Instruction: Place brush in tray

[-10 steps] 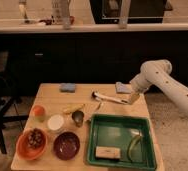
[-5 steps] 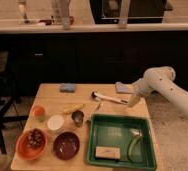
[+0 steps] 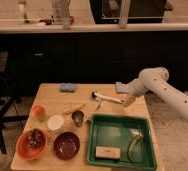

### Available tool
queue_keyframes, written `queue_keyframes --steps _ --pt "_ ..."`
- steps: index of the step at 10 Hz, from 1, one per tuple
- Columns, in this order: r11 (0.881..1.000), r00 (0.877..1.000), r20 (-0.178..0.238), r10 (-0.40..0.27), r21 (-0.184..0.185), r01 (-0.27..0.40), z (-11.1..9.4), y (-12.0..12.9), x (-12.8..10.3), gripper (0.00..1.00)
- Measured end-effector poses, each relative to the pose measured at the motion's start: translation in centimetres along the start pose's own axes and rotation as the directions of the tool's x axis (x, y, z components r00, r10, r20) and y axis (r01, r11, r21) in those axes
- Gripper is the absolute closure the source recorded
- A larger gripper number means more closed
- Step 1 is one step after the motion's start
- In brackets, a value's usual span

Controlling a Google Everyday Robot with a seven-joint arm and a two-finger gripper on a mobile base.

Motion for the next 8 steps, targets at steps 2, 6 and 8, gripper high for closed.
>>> queue_keyframes --steps 2,6,8 --pt "0.999 1.0 0.001 -0.017 -0.027 0.017 1.9 -0.2 -1.3 0.2" --pt "0.996 1.0 -0.009 -0.026 -0.081 0.025 5.9 -0.6 -1.9 0.2" --pt "0.994 1.0 -0.016 -0.024 -0.11 0.022 7.9 -0.8 -1.8 0.2"
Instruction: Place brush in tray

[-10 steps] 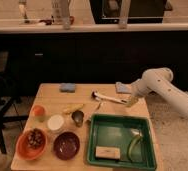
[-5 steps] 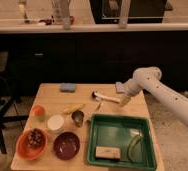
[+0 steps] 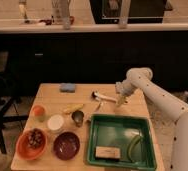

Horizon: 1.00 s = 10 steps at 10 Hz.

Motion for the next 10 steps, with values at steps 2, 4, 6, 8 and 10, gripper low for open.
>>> queue_keyframes --steps 2,4,6,8,10 --pt "0.999 1.0 -0.005 0.016 -0.032 -0.016 1.4 -0.4 0.6 0.2" --pt "0.997 0.999 0.0 0.037 -0.065 -0.037 2.6 -0.8 0.8 0.2" --pt "0.995 0.999 -0.007 0.047 -0.092 -0.047 3.5 -0.8 1.1 0.21" --pt "0.992 0.999 -0.01 0.05 -0.114 -0.051 4.2 -0.7 1.2 0.38" --pt "0.99 0.998 -0.002 0.063 -0.127 -0.062 4.3 -0.7 1.6 0.67"
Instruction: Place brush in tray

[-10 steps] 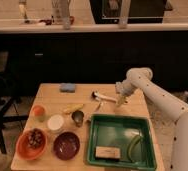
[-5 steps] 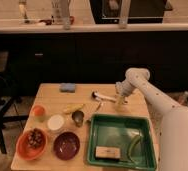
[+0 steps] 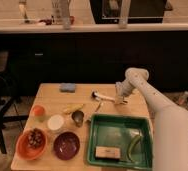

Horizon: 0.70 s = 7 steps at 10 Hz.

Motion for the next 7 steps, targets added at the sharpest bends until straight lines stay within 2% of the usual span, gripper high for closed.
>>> queue_keyframes --steps 1,3,4,7 --pt "1.0 1.0 0.003 0.002 -0.003 -0.002 0.0 0.0 0.1 0.79" --pt "1.0 1.0 0.008 0.004 -0.004 -0.004 0.0 0.0 0.2 0.96" --pt "1.0 1.0 0.011 0.007 -0.003 -0.007 -0.1 0.0 0.3 1.0" --pt "1.0 1.0 0.03 0.005 0.016 -0.006 -1.0 0.0 0.4 1.0"
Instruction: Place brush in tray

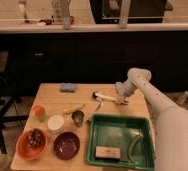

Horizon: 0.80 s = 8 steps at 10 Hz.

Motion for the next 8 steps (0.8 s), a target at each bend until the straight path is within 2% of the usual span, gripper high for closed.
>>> queue_keyframes --steps 2,6,8 --pt "1.0 1.0 0.017 -0.012 0.022 0.011 -1.4 0.1 -0.4 1.0" --pt "0.995 0.996 0.069 -0.053 0.092 0.047 -5.9 0.7 -1.2 1.0" --pt "0.991 0.993 0.097 -0.069 0.121 0.057 -7.4 0.9 -1.4 1.0"
